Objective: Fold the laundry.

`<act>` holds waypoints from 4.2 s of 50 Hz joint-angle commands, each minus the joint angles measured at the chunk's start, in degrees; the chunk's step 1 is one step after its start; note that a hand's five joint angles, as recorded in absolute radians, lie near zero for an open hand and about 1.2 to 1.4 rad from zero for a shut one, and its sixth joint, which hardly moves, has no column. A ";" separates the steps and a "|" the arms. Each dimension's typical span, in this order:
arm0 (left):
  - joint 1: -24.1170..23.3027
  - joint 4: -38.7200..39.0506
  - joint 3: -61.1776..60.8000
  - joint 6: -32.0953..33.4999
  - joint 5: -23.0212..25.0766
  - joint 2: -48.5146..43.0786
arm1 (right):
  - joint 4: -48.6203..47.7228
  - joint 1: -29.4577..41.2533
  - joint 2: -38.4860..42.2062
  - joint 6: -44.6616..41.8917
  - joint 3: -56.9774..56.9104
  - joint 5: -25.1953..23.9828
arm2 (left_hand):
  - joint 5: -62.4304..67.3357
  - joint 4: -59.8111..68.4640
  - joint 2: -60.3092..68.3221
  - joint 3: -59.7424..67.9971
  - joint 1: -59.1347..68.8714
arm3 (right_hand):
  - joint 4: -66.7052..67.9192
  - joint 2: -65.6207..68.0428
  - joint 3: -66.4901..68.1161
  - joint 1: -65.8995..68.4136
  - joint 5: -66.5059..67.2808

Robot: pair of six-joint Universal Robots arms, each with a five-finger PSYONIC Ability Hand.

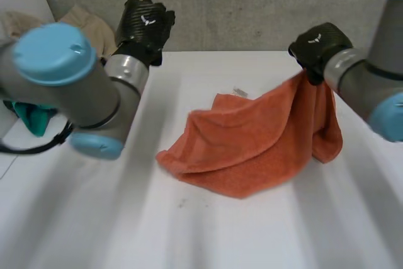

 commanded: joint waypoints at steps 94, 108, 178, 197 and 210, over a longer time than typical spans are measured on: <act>-3.01 14.53 -41.36 -0.58 2.35 17.75 | -6.16 2.61 -4.60 -5.62 18.39 -9.46 | 12.79 11.25 11.24 11.58 14.43 | 11.22 12.97 11.72 15.98 13.47; -3.37 8.64 -36.53 -0.84 0.68 19.06 | -19.61 1.74 0.08 9.03 21.64 -8.76 | 12.79 11.25 11.24 11.58 14.43 | -38.98 -37.24 -38.49 -34.23 -36.73; -13.39 -3.32 -17.63 -7.26 -1.61 34.09 | -25.24 4.01 14.67 60.47 17.16 -1.36 | 12.79 11.25 11.24 11.58 14.43 | -43.88 -42.14 -43.38 -39.13 -41.63; -11.20 -4.02 -19.64 -6.38 -2.75 35.32 | -20.78 4.91 7.32 44.45 13.47 -1.20 | 12.79 11.25 11.24 11.58 14.43 | 11.22 12.97 11.72 15.98 13.47; 6.39 -7.28 -28.43 -5.85 1.63 30.25 | 9.27 -3.45 -9.49 -5.26 14.43 -2.96 | 12.79 11.25 11.24 11.58 14.43 | 11.22 12.97 11.72 15.98 13.47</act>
